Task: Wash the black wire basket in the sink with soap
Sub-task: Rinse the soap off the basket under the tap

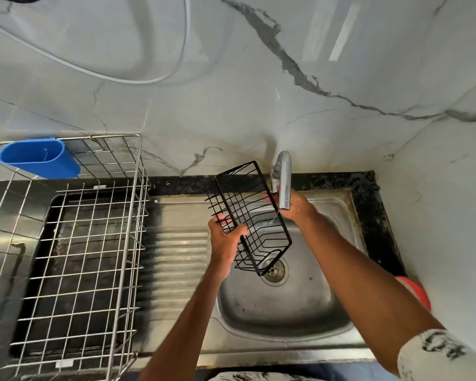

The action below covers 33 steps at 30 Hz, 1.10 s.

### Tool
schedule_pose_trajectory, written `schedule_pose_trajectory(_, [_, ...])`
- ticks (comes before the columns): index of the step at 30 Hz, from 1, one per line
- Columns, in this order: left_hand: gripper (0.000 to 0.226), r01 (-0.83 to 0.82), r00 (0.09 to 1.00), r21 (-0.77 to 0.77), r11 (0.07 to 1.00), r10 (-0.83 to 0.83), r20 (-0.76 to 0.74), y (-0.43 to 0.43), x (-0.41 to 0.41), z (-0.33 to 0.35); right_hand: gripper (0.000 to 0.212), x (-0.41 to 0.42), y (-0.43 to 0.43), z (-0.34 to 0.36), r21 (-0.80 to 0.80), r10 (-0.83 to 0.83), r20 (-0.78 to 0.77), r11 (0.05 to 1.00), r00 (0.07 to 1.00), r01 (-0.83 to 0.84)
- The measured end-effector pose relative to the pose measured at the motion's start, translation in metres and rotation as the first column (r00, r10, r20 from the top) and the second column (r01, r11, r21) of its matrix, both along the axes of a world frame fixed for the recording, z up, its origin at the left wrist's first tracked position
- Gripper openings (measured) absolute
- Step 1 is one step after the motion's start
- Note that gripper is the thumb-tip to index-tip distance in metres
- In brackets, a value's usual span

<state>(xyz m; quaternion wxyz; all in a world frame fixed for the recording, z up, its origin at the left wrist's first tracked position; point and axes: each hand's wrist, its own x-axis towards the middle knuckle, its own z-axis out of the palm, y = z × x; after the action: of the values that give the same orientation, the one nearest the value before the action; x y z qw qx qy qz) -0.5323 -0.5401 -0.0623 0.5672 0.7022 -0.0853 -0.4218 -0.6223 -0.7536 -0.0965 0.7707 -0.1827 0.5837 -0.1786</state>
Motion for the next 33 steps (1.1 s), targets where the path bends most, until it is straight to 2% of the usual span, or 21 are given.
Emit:
schedule_pose_trajectory(2, [0.071,0.013,0.999,-0.025,1.0,-0.012,0.038,0.0,0.0,-0.003,0.027,0.0,0.002,0.006,-0.01,-0.01,0.014,1.0,1.0,0.01])
schedule_pose_trajectory(4, [0.07,0.025,0.996,-0.029,0.999,-0.022,0.09,0.001,0.0,-0.004,0.021,-0.005,0.003,0.006,-0.017,-0.036,0.088,0.999,0.996,0.038])
schedule_pose_trajectory(5, [0.07,0.025,0.993,-0.026,0.999,-0.022,0.115,0.001,-0.001,-0.005,0.02,-0.008,0.003,0.005,-0.056,0.009,0.09,0.998,0.996,-0.004])
schedule_pose_trajectory(7, [0.075,0.021,0.988,-0.028,0.999,-0.017,0.153,0.0,-0.001,-0.003,0.023,-0.013,0.007,0.004,-0.21,0.2,-0.098,0.953,0.975,-0.217])
schedule_pose_trajectory(9, [0.081,0.012,0.983,-0.042,0.999,-0.004,0.183,-0.003,-0.002,-0.002,0.032,-0.018,0.018,0.004,-0.308,0.341,-0.342,0.84,0.875,-0.448])
schedule_pose_trajectory(10, [0.082,0.006,0.98,-0.047,0.999,0.003,0.198,-0.005,-0.002,-0.001,0.033,-0.021,0.024,0.005,-0.319,0.381,-0.41,0.791,0.828,-0.522])
schedule_pose_trajectory(12, [0.082,-0.016,0.977,-0.056,0.998,0.027,0.212,-0.008,-0.003,-0.001,0.026,-0.03,0.034,0.0,-0.307,0.459,-0.465,0.718,0.757,-0.625])
schedule_pose_trajectory(13, [0.083,-0.025,0.977,-0.064,0.998,0.038,0.211,-0.01,-0.004,-0.002,0.024,-0.036,0.038,-0.003,-0.305,0.483,-0.445,0.71,0.754,-0.634])
schedule_pose_trajectory(14, [0.085,-0.026,0.977,-0.072,0.997,0.04,0.208,-0.011,-0.006,-0.001,0.024,-0.042,0.042,-0.007,-0.307,0.488,-0.385,0.733,0.783,-0.608])
schedule_pose_trajectory(16, [0.088,-0.003,0.974,-0.096,0.995,0.025,0.223,-0.011,-0.011,0.001,0.024,-0.049,0.049,-0.011,-0.277,0.42,-0.232,0.836,0.877,-0.474])
schedule_pose_trajectory(19, [0.093,0.029,0.965,-0.111,0.993,0.001,0.262,-0.007,-0.019,0.003,0.02,-0.05,0.052,-0.01,-0.24,0.276,-0.131,0.923,0.952,-0.3])
schedule_pose_trajectory(24, [0.111,0.118,0.929,-0.071,0.99,-0.085,0.36,-0.004,-0.021,0.012,0.014,-0.045,0.044,-0.006,-0.281,0.167,-0.132,0.939,0.977,-0.198])
schedule_pose_trajectory(29, [0.126,0.169,0.93,0.009,0.986,-0.163,0.33,-0.005,-0.023,0.011,0.013,-0.048,0.035,-0.009,-0.289,0.121,-0.129,0.945,0.984,-0.154])
schedule_pose_trajectory(33, [0.112,0.165,0.935,0.007,0.986,-0.159,0.317,-0.005,-0.026,0.012,0.011,-0.056,0.033,-0.012,-0.301,0.13,-0.17,0.937,0.977,-0.177])
